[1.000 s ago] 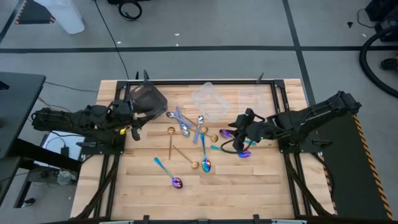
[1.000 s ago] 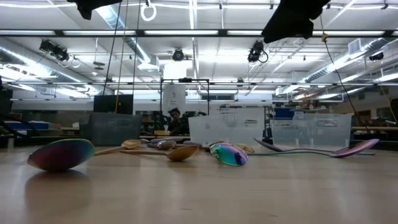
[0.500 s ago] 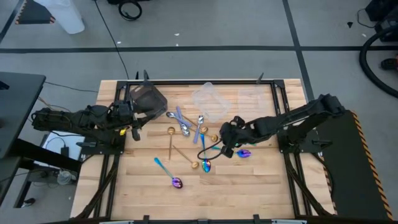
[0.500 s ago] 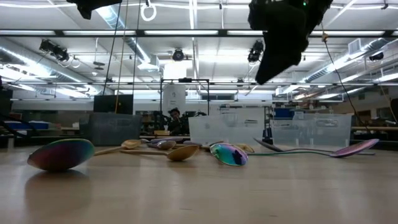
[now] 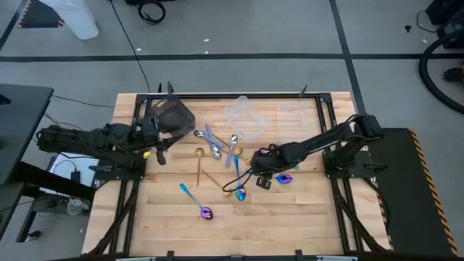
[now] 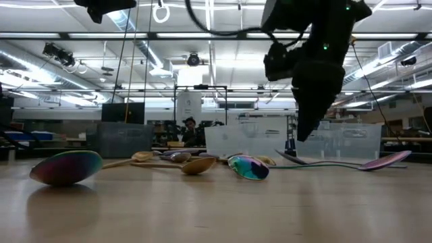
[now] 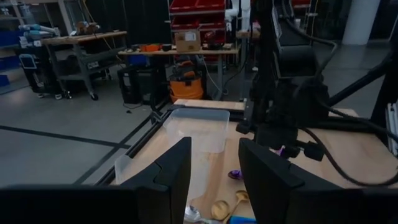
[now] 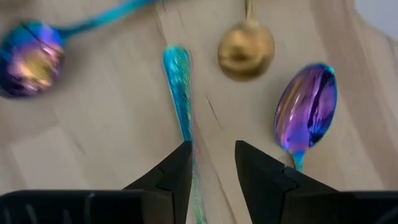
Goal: Sort silverware by color (type)
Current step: Put the blue spoon into the left transparent bin
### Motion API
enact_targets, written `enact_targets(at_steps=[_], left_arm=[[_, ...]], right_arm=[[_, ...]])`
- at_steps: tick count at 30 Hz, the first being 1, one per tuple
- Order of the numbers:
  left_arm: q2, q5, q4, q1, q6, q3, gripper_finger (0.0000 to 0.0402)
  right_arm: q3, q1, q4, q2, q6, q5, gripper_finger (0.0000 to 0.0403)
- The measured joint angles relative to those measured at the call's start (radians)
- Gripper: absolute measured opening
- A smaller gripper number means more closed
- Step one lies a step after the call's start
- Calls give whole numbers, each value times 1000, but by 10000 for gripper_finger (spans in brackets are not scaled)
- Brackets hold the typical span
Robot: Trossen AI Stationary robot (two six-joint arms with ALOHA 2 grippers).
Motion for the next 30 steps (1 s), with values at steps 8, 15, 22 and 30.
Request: enact_targets(at_steps=[8,15,22,30], left_arm=[[14,-37,0,0,4,0,141],[14,-37,-19,0,4,0,141],[14,-37,-27,0,4,0,141],[14,-37,-27,0,5,0,141]], right_arm=[[146,13,-168,146,-72,13,132],[161,7,-185,215,-80,-60,132],[149,9,-187,216,-57,-72,132],[124,-11,-159,212,-22,-169,132]])
